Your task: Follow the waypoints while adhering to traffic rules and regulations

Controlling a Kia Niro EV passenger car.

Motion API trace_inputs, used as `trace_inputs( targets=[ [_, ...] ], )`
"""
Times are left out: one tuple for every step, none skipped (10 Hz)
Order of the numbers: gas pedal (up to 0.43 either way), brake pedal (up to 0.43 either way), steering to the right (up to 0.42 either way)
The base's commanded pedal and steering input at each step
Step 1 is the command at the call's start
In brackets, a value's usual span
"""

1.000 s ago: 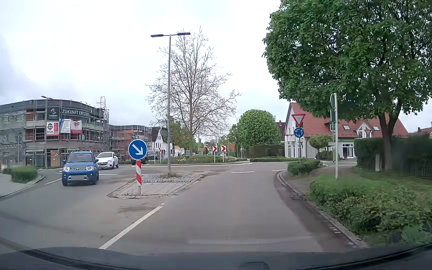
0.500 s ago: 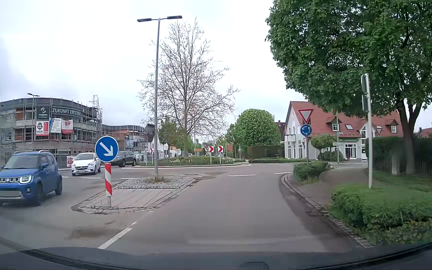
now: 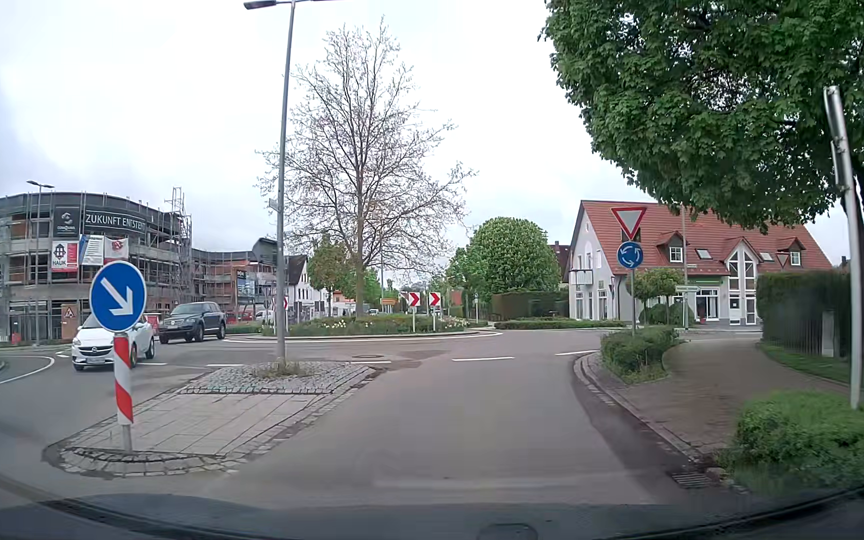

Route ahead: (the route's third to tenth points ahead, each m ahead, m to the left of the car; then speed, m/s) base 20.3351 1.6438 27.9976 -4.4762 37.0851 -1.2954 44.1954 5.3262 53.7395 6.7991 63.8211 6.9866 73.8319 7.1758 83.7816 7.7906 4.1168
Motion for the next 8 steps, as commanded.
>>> trace_inputs(
  targets=[
    [0.028,0.0,0.014],
    [0.028,0.0,0.014],
    [0.028,0.0,0.014],
    [0.028,0.0,0.014],
    [0.028,0.0,0.014],
    [0.047,0.0,0.014],
    [0.11,0.0,0.014],
    [0.118,0.0,0.014]
  ],
)
